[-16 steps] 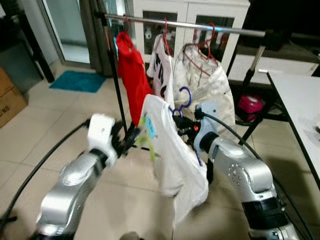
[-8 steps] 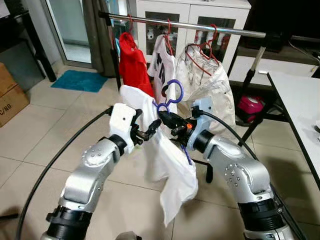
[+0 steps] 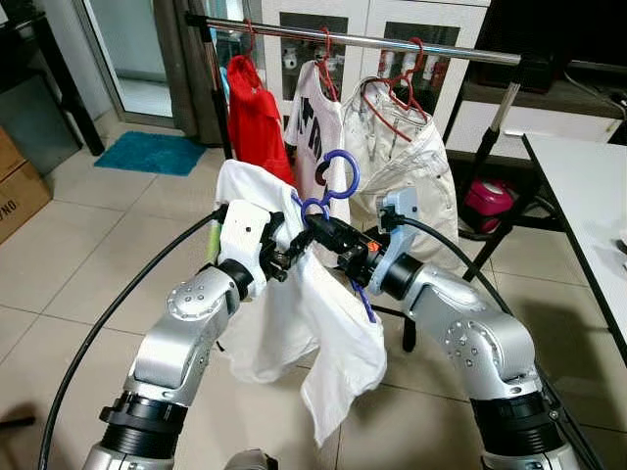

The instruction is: Hang hanger

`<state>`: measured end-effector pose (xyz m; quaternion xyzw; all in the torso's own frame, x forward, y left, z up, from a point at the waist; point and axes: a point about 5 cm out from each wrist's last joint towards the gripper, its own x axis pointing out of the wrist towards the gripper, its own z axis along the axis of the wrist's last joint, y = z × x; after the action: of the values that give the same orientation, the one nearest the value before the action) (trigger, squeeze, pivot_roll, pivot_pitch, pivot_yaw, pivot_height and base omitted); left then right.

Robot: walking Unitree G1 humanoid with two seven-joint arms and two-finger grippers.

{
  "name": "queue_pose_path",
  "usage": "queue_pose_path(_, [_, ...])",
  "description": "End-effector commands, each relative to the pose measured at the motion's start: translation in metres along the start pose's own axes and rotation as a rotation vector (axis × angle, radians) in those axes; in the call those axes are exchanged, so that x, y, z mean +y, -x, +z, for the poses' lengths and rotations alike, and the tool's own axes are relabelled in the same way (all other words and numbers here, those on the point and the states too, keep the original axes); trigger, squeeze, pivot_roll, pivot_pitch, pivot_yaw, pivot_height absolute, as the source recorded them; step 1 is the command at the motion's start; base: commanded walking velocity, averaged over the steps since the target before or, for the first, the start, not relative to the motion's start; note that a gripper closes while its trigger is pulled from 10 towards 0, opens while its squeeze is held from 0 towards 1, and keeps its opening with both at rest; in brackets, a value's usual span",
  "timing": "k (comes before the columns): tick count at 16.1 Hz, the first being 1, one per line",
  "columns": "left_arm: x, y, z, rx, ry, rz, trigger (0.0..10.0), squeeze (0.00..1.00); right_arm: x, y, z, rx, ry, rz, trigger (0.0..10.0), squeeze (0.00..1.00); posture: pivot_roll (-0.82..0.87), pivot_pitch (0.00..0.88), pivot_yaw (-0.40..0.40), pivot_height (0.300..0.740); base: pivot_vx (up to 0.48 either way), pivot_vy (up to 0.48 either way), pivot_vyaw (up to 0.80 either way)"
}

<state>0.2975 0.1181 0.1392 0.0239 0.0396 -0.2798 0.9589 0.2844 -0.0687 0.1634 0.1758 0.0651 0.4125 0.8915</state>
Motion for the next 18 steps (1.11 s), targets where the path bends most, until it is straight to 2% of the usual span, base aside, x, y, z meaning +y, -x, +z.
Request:
queue_pose_path(1, [-0.0028,-0.0030,0.0017,-0.004,-0.021,-0.023,0.0,0.00,0.0046,0.0011,0.0090,-0.044,0.005,0.034,10.0,0.00,0.04,0.000,0.010,0.740,0.000,0.000,0.00])
queue_pose_path(8, [-0.0054,-0.0039,-0.0001,-0.004,-0.035,-0.040,0.0,0.00,0.0018,0.0028,0.0079,-0.036,0.004,0.014,10.0,0.00,0.04,0.000,0.011,0.740,0.000,0.000,0.00])
queue_pose_path(18, [-0.0028,-0.0020,-0.0013,0.000,-0.009,-0.031,0.0,0.00,-0.0029,0.0033,0.0061,-0.032,0.004,-0.032,10.0,0.00,0.04,0.000,0.017,0.740,0.000,0.000,0.00])
